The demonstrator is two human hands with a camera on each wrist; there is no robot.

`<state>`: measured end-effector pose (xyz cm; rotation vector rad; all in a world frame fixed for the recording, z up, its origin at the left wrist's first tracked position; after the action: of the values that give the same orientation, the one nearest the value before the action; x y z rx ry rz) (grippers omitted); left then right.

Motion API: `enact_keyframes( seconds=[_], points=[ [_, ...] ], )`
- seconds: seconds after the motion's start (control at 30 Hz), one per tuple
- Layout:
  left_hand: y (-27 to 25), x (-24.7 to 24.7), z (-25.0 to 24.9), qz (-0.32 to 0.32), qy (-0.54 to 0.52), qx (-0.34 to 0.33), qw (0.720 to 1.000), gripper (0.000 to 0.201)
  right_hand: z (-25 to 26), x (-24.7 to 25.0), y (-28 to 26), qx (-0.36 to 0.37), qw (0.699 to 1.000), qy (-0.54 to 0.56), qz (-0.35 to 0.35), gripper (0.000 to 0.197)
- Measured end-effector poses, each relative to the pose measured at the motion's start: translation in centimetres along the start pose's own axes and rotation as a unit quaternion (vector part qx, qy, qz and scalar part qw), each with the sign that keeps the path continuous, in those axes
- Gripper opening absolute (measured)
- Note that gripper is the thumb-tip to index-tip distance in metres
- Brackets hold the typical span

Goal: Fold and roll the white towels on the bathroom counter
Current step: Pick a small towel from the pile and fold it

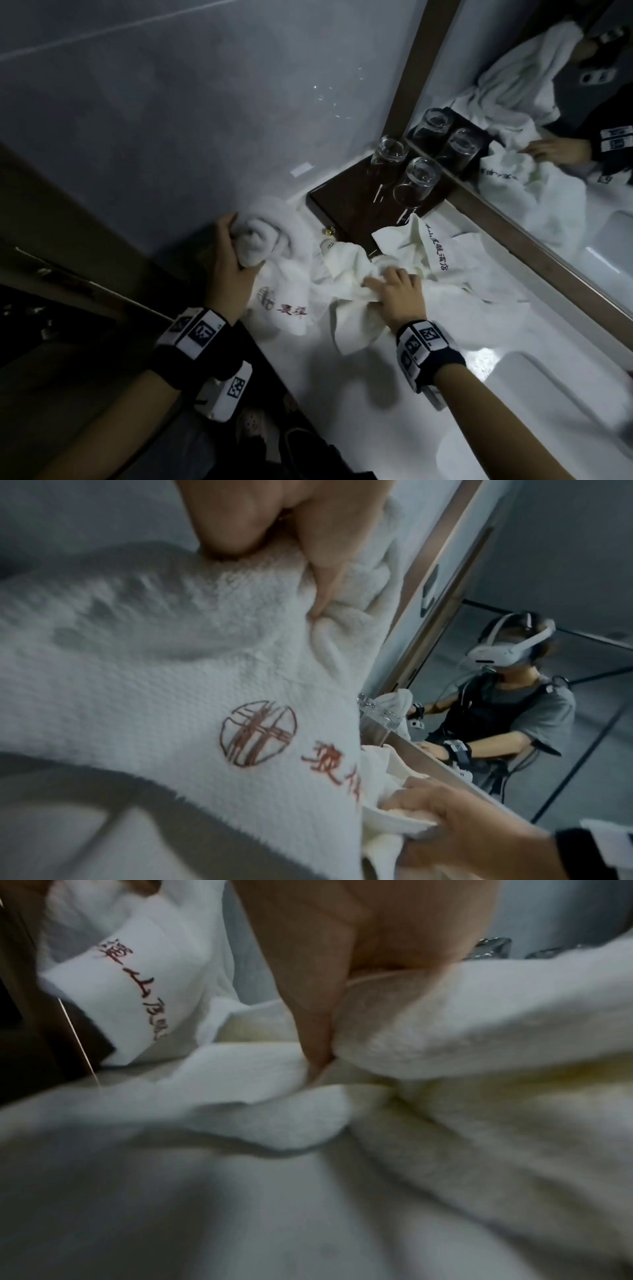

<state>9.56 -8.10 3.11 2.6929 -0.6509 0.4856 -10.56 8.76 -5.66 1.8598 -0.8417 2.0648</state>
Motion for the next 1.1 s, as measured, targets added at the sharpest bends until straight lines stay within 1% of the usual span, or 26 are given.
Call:
enact_keyframes(
  seconds=[0.07,0.13,0.2,0.27,0.33,0.37,0.4,0.47,0.5,0.53,0.57,0.6,0.63,0.67,0.7,0.73,0.77,0.8,0.87,0.9,0.93,0.97,1.0,1.03,1.07,1.1],
  points=[
    [-0.3,-0.8,0.9,0.015,-0.009,0.056,0.998,0.058,-2.1,0.1,0.2,-0.004,1.0,-0.016,0.001,0.042],
    [-0.1,-0.9,1.5,0.011,0.011,0.089,0.996,0.062,-4.4,0.5,0.4,-0.046,0.999,-0.028,-0.008,0.042],
    [0.1,-0.8,1.7,0.005,-0.004,0.117,0.993,0.055,-5.6,0.9,0.7,-0.087,0.996,-0.03,-0.012,0.04],
    [0.3,-0.9,2.0,0.016,-0.07,0.166,0.984,0.053,-5.2,1.3,0.9,-0.1,0.995,0.008,-0.026,0.041],
    [0.6,-1.0,1.9,0.018,-0.145,0.211,0.966,0.055,-3.8,1.9,0.8,-0.071,0.987,0.127,-0.073,0.049],
    [0.6,-1.1,1.7,0.016,-0.175,0.225,0.959,0.056,-2.8,2.3,0.5,-0.033,0.971,0.217,-0.091,0.058],
    [0.6,-1.3,1.5,0.013,-0.199,0.237,0.951,0.056,-1.6,2.8,0.1,0.022,0.947,0.308,-0.086,0.071],
    [0.5,-1.6,1.4,0.011,-0.236,0.26,0.936,0.048,1.1,3.8,-0.8,0.123,0.889,0.441,-0.006,0.097],
    [0.4,-1.8,1.3,0.016,-0.251,0.274,0.928,0.044,2.6,4.3,-1.2,0.156,0.866,0.473,0.038,0.103],
    [0.2,-2.0,1.3,0.022,-0.264,0.293,0.919,0.043,3.8,4.7,-1.4,0.179,0.851,0.49,0.059,0.099],
    [0.0,-2.2,1.2,0.028,-0.276,0.31,0.909,0.042,4.8,5.0,-1.5,0.185,0.844,0.501,0.05,0.084],
    [-0.3,-2.4,1.0,0.038,-0.29,0.32,0.901,0.04,5.5,5.5,-1.5,0.17,0.843,0.51,0.026,0.064],
    [-0.5,-2.6,0.7,0.056,-0.309,0.321,0.894,0.035,6.0,6.3,-1.4,0.146,0.846,0.513,-0.007,0.046],
    [-0.7,-2.7,0.4,0.081,-0.332,0.314,0.886,0.029,6.3,7.0,-1.4,0.126,0.849,0.512,-0.038,0.035],
    [-0.8,-2.7,0.1,0.103,-0.353,0.305,0.878,0.026,6.6,7.6,-1.4,0.115,0.847,0.516,-0.061,0.03],
    [-0.9,-2.5,-0.1,0.122,-0.366,0.293,0.875,0.03,6.9,8.2,-1.5,0.113,0.839,0.527,-0.075,0.03],
    [-0.9,-2.2,-0.2,0.139,-0.367,0.276,0.877,0.043,7.1,9.0,-1.8,0.116,0.829,0.541,-0.082,0.034],
    [-1.0,-1.9,-0.1,0.158,-0.351,0.249,0.889,0.061,7.4,9.8,-2.0,0.123,0.822,0.55,-0.087,0.04],
    [-1.3,-1.3,-0.6,0.217,-0.269,0.161,0.925,0.095,8.0,11.2,-2.5,0.142,0.822,0.543,-0.097,0.052],
    [-1.7,-1.2,-1.1,0.254,-0.214,0.116,0.936,0.105,8.3,11.9,-2.6,0.15,0.821,0.541,-0.099,0.054],
    [-2.0,-1.2,-1.6,0.284,-0.165,0.078,0.941,0.109,8.7,12.7,-2.8,0.157,0.815,0.549,-0.097,0.054],
    [-2.3,-1.1,-1.9,0.293,-0.124,0.048,0.947,0.103,9.0,13.5,-2.8,0.163,0.807,0.56,-0.095,0.052],
    [-2.3,-0.9,-2.0,0.275,-0.09,0.031,0.957,0.086,9.3,14.3,-2.9,0.17,0.797,0.572,-0.092,0.051],
    [-2.2,-0.6,-2.3,0.239,-0.064,0.032,0.968,0.066,9.5,14.9,-2.9,0.175,0.785,0.587,-0.087,0.053],
    [-1.9,-0.2,-2.4,0.197,-0.056,0.056,0.977,0.052,9.6,15.3,-3.0,0.178,0.769,0.61,-0.074,0.059],
    [-1.6,0.2,-2.3,0.159,-0.076,0.095,0.98,0.046,9.7,15.4,-3.1,0.182,0.747,0.638,-0.05,0.069]
  ],
)
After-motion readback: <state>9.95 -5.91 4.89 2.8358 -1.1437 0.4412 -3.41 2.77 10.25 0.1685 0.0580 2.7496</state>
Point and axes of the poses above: each hand's wrist, its own y-axis towards the middle knuckle, its own x-axis out of the back of the hand, z = x × y, the point moved 3 cm from there along y, towards the middle knuckle, and after that the axes turned 2 degrees about z, right-handed, at the moved point
